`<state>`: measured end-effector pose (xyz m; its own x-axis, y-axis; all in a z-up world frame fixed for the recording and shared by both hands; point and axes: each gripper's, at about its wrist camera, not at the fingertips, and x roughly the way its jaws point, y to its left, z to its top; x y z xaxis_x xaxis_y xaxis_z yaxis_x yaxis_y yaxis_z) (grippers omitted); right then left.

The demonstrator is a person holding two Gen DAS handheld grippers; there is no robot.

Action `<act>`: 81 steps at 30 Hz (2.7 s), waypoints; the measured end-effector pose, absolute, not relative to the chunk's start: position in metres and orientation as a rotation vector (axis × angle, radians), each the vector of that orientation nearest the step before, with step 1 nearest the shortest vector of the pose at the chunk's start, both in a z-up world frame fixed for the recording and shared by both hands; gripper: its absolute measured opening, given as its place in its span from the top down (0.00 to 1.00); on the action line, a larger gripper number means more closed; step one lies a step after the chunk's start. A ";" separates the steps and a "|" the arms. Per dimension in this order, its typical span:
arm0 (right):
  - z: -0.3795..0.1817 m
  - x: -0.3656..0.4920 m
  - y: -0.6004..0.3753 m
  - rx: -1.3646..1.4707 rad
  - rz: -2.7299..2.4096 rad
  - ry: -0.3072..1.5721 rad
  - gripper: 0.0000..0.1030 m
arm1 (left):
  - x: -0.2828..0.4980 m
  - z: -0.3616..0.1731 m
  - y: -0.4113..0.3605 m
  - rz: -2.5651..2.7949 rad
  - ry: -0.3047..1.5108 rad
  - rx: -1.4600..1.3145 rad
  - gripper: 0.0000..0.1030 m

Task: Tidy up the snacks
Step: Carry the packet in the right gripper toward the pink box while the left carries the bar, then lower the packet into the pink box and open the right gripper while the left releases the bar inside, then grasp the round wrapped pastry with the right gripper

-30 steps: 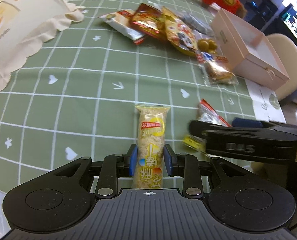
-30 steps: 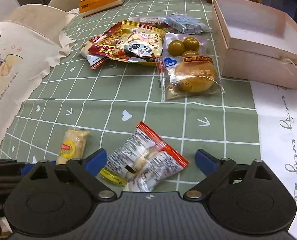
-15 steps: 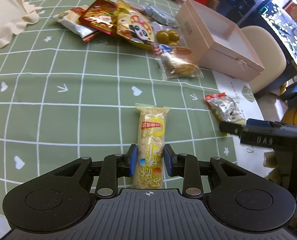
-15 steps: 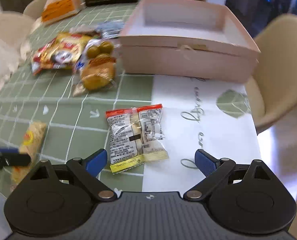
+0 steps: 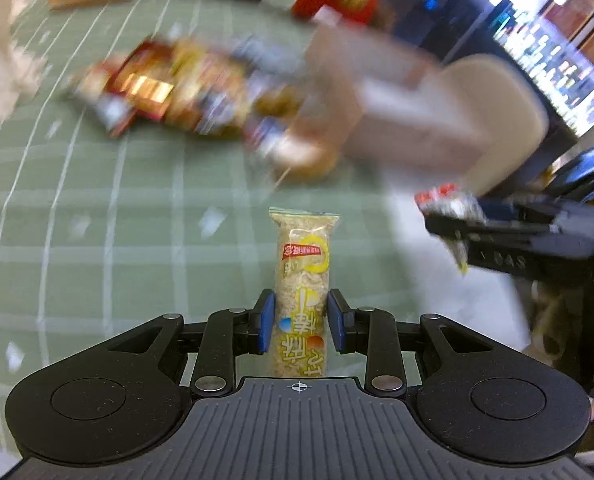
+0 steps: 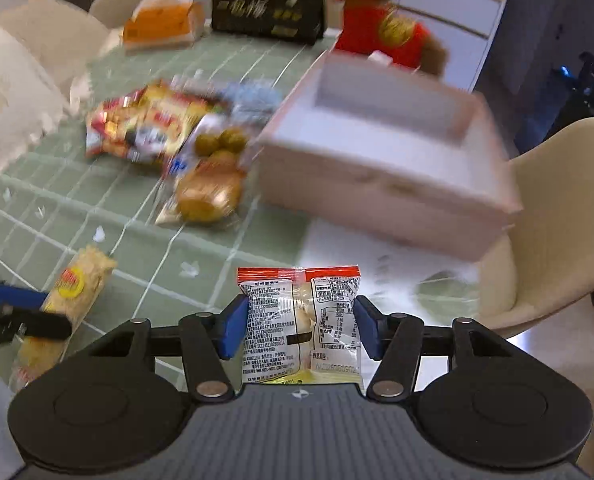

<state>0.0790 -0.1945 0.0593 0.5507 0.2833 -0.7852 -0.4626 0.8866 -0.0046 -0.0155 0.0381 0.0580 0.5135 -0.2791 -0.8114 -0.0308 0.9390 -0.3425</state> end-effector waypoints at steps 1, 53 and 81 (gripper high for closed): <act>0.080 0.085 -0.210 -0.204 0.444 0.835 0.46 | -0.006 0.074 0.036 -0.181 0.980 -0.346 0.68; 0.031 0.129 -0.157 -0.086 0.692 0.977 0.31 | 0.201 0.026 0.031 -0.077 1.052 -0.076 0.73; 0.025 0.113 -0.186 -0.043 0.555 1.000 0.26 | 0.066 0.046 0.043 0.005 1.051 -0.242 0.76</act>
<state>0.1128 -0.1862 0.0251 0.4140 0.4223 -0.8064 -0.4610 0.8612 0.2143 0.0656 0.0428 0.0461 0.4990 -0.1113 -0.8594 -0.1191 0.9735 -0.1952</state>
